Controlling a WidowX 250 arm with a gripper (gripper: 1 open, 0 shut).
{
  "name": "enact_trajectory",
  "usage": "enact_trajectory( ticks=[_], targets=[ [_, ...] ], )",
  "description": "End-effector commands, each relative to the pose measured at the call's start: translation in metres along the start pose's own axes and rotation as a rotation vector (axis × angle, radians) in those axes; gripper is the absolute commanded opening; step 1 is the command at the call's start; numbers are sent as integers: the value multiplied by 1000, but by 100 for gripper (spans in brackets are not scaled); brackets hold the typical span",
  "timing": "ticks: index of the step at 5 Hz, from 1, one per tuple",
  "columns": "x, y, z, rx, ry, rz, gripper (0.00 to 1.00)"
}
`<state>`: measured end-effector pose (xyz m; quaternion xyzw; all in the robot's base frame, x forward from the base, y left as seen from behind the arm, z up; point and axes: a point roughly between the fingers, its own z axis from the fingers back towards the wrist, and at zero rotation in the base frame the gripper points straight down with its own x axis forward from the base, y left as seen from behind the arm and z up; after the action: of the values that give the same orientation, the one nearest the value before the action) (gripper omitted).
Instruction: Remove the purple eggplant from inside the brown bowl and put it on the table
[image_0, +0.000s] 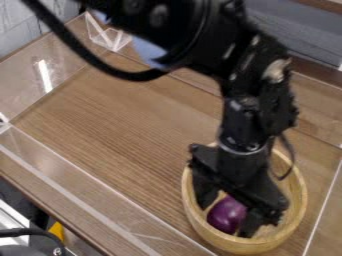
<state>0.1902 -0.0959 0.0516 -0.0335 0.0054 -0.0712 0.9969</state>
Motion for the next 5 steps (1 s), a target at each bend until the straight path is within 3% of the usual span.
enact_trajectory(
  ticks=[1,3,5],
  targets=[
    [0,16,3,-5,-55,28,100],
    [26,20,11,0,-85,119,100],
    [32,31,-4,7,-98,180,100]
  ],
)
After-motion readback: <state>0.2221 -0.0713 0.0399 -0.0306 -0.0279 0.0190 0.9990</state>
